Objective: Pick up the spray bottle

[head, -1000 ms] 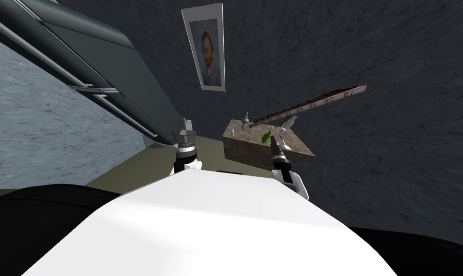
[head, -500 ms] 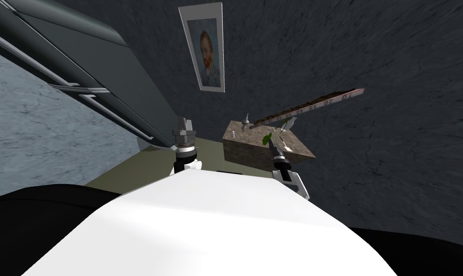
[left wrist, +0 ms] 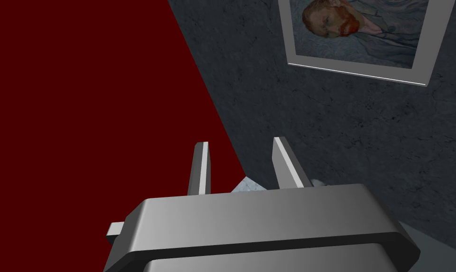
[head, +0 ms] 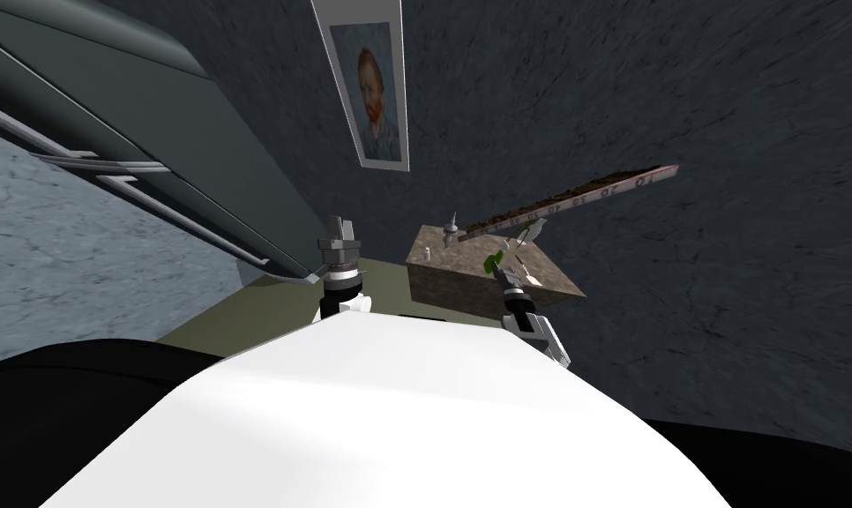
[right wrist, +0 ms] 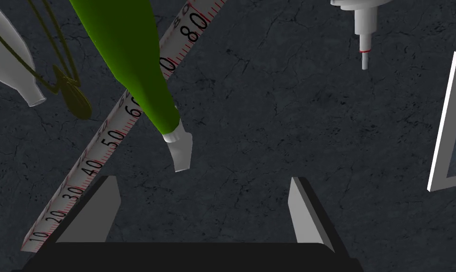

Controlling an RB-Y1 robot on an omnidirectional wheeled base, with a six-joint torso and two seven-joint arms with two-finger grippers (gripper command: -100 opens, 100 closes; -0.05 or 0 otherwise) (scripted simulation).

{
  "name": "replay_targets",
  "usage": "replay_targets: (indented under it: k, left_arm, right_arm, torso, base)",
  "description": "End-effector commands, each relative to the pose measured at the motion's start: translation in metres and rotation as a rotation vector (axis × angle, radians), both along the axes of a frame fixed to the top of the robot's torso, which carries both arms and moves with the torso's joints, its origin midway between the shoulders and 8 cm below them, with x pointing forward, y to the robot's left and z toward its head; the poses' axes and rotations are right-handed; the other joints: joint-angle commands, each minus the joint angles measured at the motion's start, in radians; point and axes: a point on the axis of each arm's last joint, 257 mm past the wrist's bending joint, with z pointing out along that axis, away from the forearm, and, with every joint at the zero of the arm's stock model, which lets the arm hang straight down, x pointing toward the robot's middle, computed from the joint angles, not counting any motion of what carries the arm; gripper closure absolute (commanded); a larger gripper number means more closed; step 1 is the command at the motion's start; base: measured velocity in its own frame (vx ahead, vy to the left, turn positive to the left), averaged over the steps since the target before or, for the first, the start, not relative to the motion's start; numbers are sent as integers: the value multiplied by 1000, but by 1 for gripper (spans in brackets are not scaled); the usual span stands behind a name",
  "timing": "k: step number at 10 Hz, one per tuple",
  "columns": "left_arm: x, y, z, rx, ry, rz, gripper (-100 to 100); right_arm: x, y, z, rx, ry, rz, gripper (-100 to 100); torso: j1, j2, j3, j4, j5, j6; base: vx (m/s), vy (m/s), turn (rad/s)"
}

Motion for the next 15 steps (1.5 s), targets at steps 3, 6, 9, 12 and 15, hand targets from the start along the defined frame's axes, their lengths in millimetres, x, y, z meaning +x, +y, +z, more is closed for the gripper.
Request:
replay_targets:
  k: [3,6,9,12,15]
  left_arm:
    - [0,0,0,0,0,0,0]
    - [0,0,0,0,0,0,0]
    - [0,0,0,0,0,0,0]
    - [0,0,0,0,0,0,0]
    - [0,0,0,0,0,0,0]
  right_arm:
    - [0,-13,-20,-146,65,-15,-100]
    - [1,-26,-34,-261,114,-24,-100]
    - [15,-20,-29,-252,86,6,-100]
    - [35,-22,-31,-256,78,24,-100]
    - [41,-33,-51,-245,115,6,-100]
  torso:
    - [-1,2,1,0,0,0]
    - [1,2,1,1,0,0]
    - [1,9,5,2,0,0]
    - [2,13,7,3,1,0]
    - [2,13,7,3,0,0]
  base:
    - [119,-18,-41]
    - [113,7,-43]
    - [3,13,-8]
    - [-50,28,-14]
    - [-32,19,-4]
